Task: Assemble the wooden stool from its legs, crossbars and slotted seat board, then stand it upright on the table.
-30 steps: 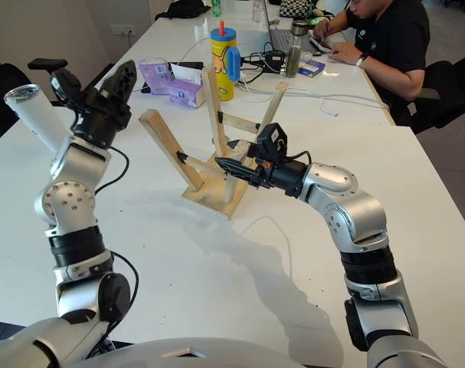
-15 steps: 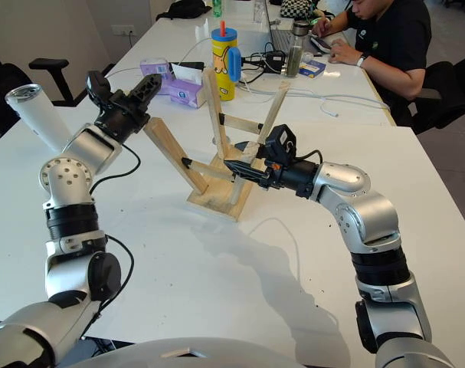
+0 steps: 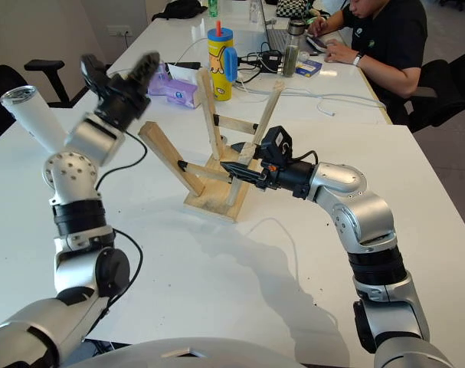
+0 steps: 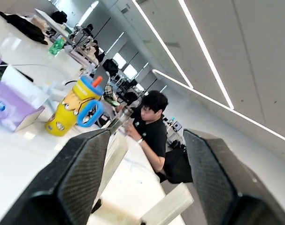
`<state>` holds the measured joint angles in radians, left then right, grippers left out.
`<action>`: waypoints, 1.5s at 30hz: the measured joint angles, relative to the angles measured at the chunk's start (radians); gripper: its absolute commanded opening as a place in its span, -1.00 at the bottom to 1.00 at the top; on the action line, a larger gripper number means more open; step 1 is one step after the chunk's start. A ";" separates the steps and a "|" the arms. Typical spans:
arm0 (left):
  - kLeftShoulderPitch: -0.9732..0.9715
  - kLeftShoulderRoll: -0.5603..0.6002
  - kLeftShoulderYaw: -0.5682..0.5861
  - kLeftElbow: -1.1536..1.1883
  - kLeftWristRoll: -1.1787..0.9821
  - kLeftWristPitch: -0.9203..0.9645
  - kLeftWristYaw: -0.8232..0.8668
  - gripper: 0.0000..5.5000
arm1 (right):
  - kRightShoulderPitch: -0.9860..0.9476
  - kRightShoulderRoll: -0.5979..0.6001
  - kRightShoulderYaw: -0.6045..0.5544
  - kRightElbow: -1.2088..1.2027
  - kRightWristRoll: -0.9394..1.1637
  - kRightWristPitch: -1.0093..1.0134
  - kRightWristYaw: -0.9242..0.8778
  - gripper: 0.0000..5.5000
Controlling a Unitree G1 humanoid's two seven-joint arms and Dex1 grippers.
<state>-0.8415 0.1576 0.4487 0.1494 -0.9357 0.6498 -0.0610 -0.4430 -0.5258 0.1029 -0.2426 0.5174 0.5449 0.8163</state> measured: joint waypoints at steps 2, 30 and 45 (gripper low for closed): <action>-0.031 0.056 0.051 0.025 -0.006 -0.025 -0.002 0.05 | 0.000 0.001 0.001 0.000 0.000 -0.003 0.001 -0.23; 0.275 -0.133 -0.127 -0.245 0.078 -0.073 0.140 0.05 | 0.011 -0.038 -0.020 0.015 -0.004 -0.016 0.019 -0.24; 0.109 -0.049 -0.023 -0.307 -0.059 -0.073 0.160 0.05 | -0.009 -0.004 0.023 0.021 -0.030 -0.046 0.017 -0.24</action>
<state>-0.7321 0.1087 0.4262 -0.1580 -0.9950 0.5766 0.0993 -0.4520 -0.5302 0.1260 -0.2212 0.4878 0.4989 0.8336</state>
